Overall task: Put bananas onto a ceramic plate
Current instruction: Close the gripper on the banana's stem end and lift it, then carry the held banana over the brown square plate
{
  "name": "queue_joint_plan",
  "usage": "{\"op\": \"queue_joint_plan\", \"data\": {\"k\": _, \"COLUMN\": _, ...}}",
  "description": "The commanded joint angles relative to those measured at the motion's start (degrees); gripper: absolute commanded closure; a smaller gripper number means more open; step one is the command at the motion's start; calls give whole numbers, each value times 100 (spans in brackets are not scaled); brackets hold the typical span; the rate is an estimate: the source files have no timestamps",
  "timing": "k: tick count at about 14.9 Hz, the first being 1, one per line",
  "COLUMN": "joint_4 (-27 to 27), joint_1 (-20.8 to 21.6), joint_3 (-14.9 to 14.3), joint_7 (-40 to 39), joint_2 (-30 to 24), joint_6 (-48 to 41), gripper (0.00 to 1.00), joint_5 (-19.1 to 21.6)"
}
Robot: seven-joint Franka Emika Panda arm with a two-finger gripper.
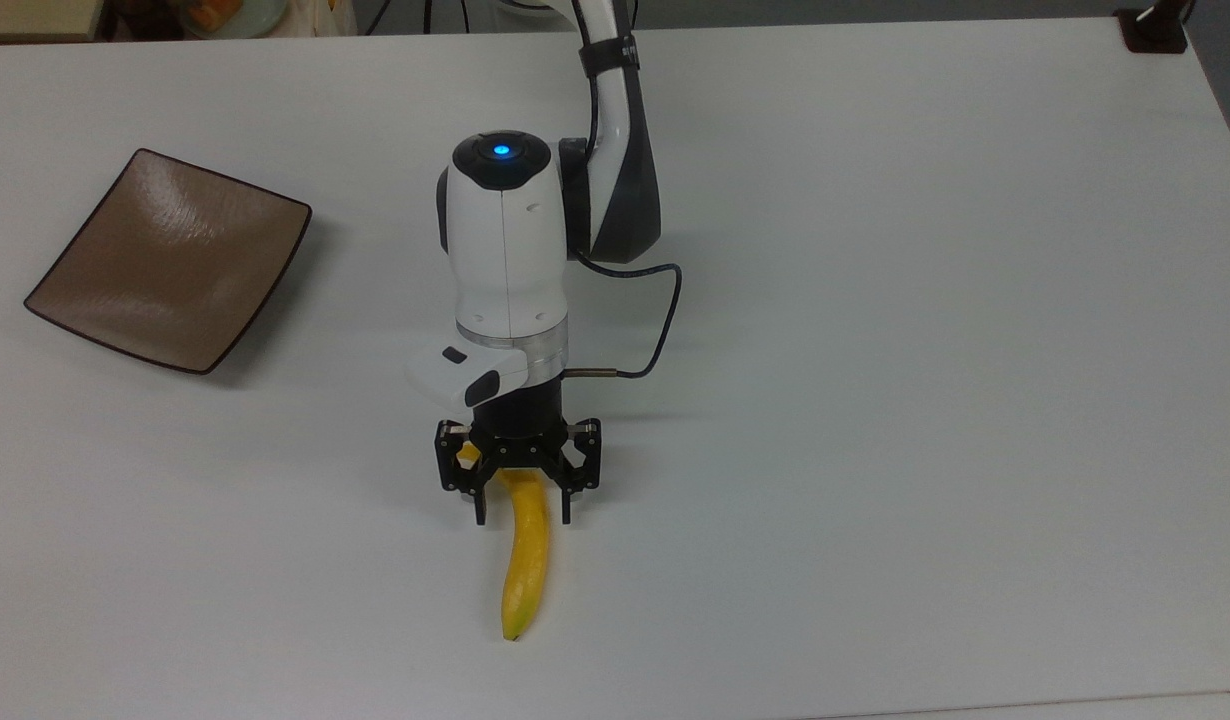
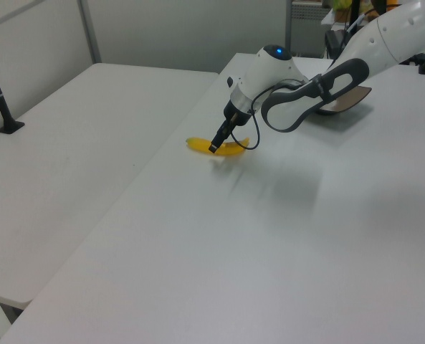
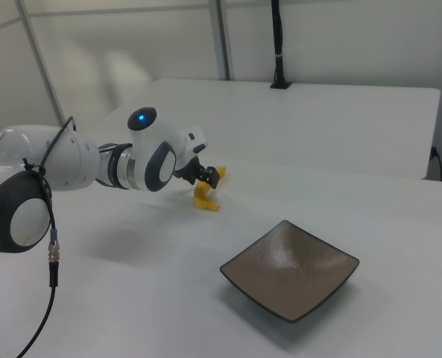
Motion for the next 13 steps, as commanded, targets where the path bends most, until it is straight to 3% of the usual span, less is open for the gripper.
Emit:
{"op": "queue_joint_plan", "data": {"k": 1, "joint_4": 93, "joint_1": 31, "joint_3": -31, "joint_7": -77, "joint_2": 87, "joint_6": 54, "gripper": 86, "joint_5": -134}}
{"op": "queue_joint_plan", "data": {"k": 9, "joint_4": 163, "joint_1": 5, "joint_3": -31, "joint_7": -68, "joint_2": 26, "joint_6": 46, "gripper": 86, "joint_5": -125}}
{"op": "queue_joint_plan", "data": {"k": 13, "joint_4": 154, "joint_1": -92, "joint_3": -14, "joint_7": -164, "joint_2": -290, "joint_6": -287, "gripper": 86, "joint_5": -117}}
